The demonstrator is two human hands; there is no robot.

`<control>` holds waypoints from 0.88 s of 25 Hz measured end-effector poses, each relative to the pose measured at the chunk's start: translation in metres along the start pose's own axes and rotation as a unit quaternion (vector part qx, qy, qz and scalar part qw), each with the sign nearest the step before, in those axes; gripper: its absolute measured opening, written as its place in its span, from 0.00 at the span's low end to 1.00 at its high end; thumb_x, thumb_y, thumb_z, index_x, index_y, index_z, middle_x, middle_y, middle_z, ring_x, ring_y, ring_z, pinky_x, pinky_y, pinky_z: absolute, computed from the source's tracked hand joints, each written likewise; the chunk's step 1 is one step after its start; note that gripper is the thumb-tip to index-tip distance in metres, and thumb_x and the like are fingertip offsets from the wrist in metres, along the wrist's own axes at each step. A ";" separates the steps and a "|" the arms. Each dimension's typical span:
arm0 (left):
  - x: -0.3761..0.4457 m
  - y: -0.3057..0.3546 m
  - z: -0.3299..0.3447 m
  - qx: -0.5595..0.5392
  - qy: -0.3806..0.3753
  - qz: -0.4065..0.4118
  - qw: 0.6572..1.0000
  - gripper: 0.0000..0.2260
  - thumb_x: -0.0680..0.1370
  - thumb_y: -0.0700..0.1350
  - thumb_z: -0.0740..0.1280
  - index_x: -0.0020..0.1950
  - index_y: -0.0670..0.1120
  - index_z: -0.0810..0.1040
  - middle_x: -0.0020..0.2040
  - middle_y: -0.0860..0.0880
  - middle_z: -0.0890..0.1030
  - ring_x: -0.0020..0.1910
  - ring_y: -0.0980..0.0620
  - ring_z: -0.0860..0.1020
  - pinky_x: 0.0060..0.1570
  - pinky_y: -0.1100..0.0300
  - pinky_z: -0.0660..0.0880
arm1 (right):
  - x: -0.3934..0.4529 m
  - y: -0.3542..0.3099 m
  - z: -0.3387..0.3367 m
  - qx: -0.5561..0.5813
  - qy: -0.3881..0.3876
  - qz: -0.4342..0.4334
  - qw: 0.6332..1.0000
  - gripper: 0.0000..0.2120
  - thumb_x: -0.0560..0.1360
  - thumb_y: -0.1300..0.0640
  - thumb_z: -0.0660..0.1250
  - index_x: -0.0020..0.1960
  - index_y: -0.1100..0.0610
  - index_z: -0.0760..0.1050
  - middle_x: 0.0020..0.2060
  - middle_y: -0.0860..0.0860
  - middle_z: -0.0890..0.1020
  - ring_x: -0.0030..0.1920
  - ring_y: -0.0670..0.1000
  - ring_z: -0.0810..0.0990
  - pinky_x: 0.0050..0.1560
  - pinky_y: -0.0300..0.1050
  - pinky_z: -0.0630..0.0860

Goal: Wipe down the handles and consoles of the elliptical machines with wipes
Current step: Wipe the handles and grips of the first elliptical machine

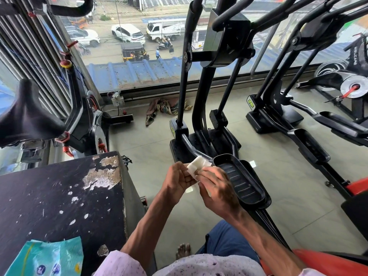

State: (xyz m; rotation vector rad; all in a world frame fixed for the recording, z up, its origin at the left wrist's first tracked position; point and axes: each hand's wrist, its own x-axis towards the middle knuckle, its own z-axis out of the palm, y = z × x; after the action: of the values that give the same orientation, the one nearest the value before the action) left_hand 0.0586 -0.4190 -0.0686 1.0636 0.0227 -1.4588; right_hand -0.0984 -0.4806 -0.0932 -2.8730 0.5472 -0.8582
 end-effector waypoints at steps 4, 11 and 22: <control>0.004 -0.008 -0.002 0.050 0.080 0.060 0.994 0.05 0.77 0.34 0.63 0.46 0.39 0.78 0.45 0.38 0.83 0.44 0.42 0.82 0.54 0.50 0.79 | 0.017 -0.010 -0.002 0.240 0.014 0.334 0.912 0.11 0.78 0.57 0.66 0.58 0.53 0.82 0.55 0.45 0.83 0.59 0.44 0.79 0.61 0.44 0.77; 0.001 -0.015 0.001 0.095 0.072 0.093 0.988 0.07 0.77 0.34 0.63 0.42 0.43 0.73 0.39 0.43 0.81 0.43 0.46 0.79 0.48 0.55 0.77 | 0.039 -0.008 0.006 0.494 -0.060 0.570 0.654 0.09 0.77 0.55 0.73 0.51 0.61 0.79 0.47 0.55 0.86 0.47 0.51 0.85 0.46 0.44 0.83; 0.004 -0.003 -0.007 0.224 0.060 0.081 0.969 0.02 0.76 0.37 0.67 0.47 0.41 0.78 0.33 0.44 0.81 0.25 0.51 0.74 0.26 0.62 0.66 | 0.030 0.010 -0.008 0.597 -0.107 0.534 0.589 0.06 0.80 0.60 0.67 0.56 0.61 0.78 0.35 0.55 0.78 0.29 0.47 0.73 0.31 0.42 0.76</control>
State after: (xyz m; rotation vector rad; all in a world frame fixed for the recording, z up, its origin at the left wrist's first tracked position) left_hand 0.0609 -0.4166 -0.0769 1.4829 -0.3136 -1.2776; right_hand -0.0818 -0.5005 -0.0731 -1.0049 0.9476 -0.3200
